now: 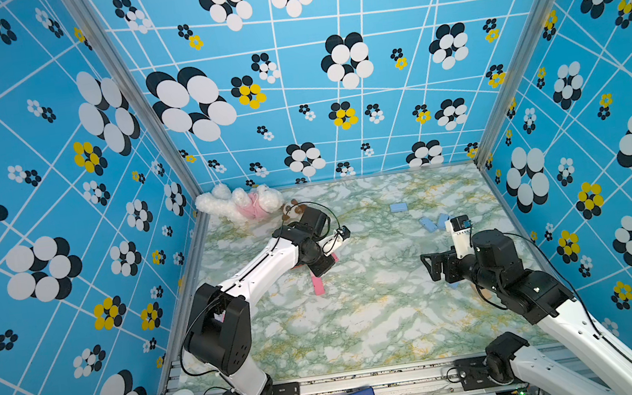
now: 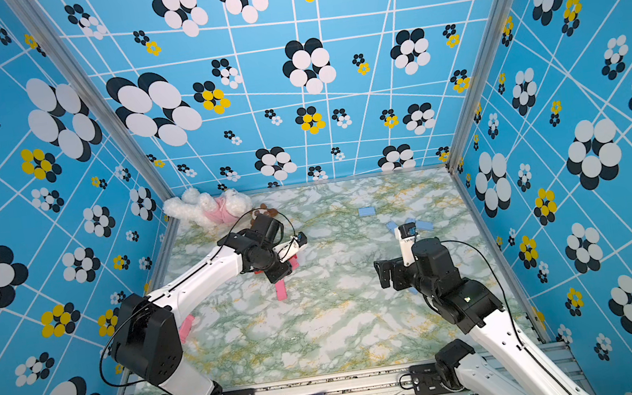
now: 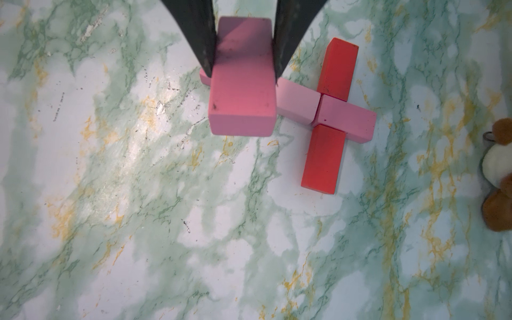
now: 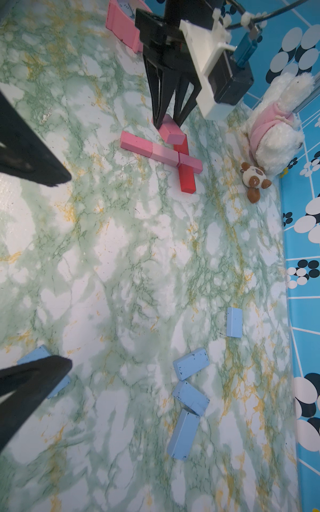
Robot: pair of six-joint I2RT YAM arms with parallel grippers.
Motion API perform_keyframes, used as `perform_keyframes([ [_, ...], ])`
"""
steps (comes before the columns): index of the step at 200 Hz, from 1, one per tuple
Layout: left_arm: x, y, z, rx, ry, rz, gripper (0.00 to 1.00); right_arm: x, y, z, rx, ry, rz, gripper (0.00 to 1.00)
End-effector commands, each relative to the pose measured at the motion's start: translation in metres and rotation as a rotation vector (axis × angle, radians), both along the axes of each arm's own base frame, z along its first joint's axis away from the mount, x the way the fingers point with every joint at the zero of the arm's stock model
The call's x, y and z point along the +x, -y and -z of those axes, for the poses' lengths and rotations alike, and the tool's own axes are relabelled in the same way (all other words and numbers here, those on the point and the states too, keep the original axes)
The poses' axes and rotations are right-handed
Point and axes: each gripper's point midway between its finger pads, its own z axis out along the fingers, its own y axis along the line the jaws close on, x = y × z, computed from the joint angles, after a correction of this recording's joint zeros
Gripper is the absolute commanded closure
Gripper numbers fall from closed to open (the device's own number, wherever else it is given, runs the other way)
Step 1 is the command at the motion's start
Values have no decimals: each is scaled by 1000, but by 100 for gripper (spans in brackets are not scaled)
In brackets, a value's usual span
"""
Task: Assemble the letter t with building blocks
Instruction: Assemble the building block at the center of the board.
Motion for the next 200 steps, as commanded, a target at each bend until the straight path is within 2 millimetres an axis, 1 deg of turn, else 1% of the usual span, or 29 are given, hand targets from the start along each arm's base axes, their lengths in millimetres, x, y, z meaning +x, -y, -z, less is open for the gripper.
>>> perform_keyframes([
  [1,-10,8,17,46,-39,65,67,-1,-4,-6,-2,5,-22,1],
  [38,-17,13,30,91,-63,97,67,-1,-4,-6,-2,6,-22,1],
  [94,-26,11,50,153,-97,126,68,0,-4,-6,-2,6,-24,1],
  [129,-27,12,61,186,-120,138,68,0,-5,-6,-3,4,-27,1],
  [164,-27,9,64,212,-109,146,68,0,-4,-5,-1,4,-24,1],
  [167,-27,8,69,221,-121,147,68,0,-5,-5,-1,4,-25,1],
  [172,-28,8,71,227,-125,151,68,0,-4,-5,-1,3,-24,1],
  [200,-29,6,78,255,-127,158,67,0,-4,-5,-3,3,-24,1],
])
